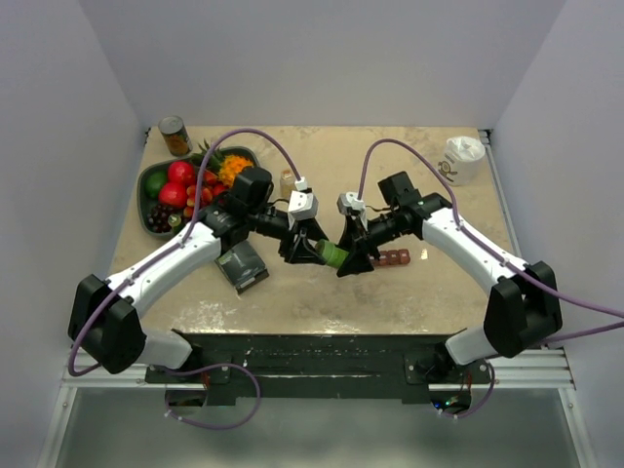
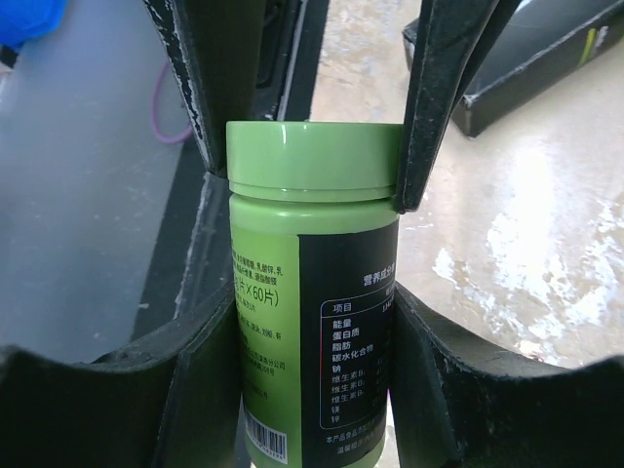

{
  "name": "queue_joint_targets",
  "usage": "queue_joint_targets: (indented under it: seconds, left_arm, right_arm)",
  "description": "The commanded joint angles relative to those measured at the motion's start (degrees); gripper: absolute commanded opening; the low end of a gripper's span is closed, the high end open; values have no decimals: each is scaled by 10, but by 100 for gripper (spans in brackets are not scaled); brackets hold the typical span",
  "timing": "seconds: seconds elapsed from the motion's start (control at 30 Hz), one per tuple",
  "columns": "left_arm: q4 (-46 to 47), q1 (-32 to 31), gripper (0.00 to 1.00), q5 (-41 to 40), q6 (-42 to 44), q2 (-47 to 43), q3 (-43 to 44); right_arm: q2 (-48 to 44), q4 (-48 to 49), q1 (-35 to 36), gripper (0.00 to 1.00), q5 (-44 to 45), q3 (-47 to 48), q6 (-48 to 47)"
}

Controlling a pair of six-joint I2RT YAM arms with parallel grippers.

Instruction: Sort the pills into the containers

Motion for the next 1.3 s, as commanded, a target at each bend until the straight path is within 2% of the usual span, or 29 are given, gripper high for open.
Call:
queue_joint_targets:
  seconds: [0.0, 0.03, 0.07, 0.1, 0.13, 0.17, 0.2, 0.23, 0.27, 0.37, 0.47, 0.53, 0.57, 0.6, 0.67, 0.7, 0.77, 0.87, 0.9, 0.97, 1.0, 1.1, 1.17, 1.27]
  left_arm:
    - [27, -5, 33, 13, 84, -1, 12]
    - [66, -5, 38, 11, 56, -11, 5]
    - [93, -4, 53, -3, 35, -21, -15]
    - [125, -2, 60, -11, 13, -33, -29]
    - [209, 3, 67, -18, -42, -60, -46]
    - [250, 8, 81, -42, -73, -75, -82]
    - [296, 13, 86, -47, -137, -89, -101]
    - [368, 25, 92, -50, -174, -115, -117]
    - [395, 31, 99, -67, -206, -127, -141]
    - [430, 43, 99, -67, -281, -151, -148]
    - [408, 46, 99, -64, -330, -159, -138]
    - [392, 47, 99, -66, -352, -169, -138]
    - [384, 49, 99, -74, -355, -173, -137]
    - [361, 48, 99, -84, -355, -184, -135]
    - [332, 50, 99, -128, -356, -196, -130]
    - [298, 51, 99, -151, -364, -207, -128]
    - [262, 54, 99, -220, -383, -214, -115]
    - [236, 58, 100, -308, -480, -224, -126]
    - [262, 58, 100, -317, -549, -223, -135]
    - [315, 58, 100, -311, -632, -217, -172]
    - [377, 58, 100, -309, -705, -205, -184]
    - [447, 54, 100, -302, -786, -174, -198]
    - [441, 44, 100, -312, -786, -160, -173]
    - [340, 11, 100, -354, -740, -130, -110]
  right_arm:
    - [5, -62, 20, 0, -139, 67, -57]
    - [8, -73, 19, 0, -138, 70, -68]
    - [12, -84, 19, 0, -131, 75, -77]
    - [18, -121, 19, 0, -125, 86, -113]
    - [26, -154, 19, 0, -119, 94, -146]
    - [35, -193, 20, 0, -109, 104, -185]
    - [44, -266, 19, 0, -105, 121, -262]
    - [64, -293, 20, 0, -99, 129, -290]
    - [71, -312, 19, 0, -89, 136, -311]
    - [81, -335, 18, 0, -81, 147, -342]
    - [70, -298, 18, 0, -67, 142, -297]
    - [56, -237, 18, 0, -44, 129, -254]
    - [35, -205, 18, 0, -34, 121, -191]
    - [18, -129, 18, 0, -24, 99, -156]
    - [-31, -52, 18, 0, 30, 75, -64]
    - [-48, 12, 19, 0, 55, 57, -40]
    - [-77, 61, 19, 0, 126, 43, 7]
    - [-125, 151, 19, 0, 222, 19, 44]
    - [-133, 153, 21, 0, 238, 20, 46]
    - [-133, 160, 21, 0, 281, 25, 54]
    - [-136, 169, 20, 0, 290, 23, 55]
    - [-140, 178, 21, 0, 302, 18, 62]
    - [-143, 180, 21, 0, 303, 15, 64]
    - [-145, 184, 22, 0, 304, 10, 67]
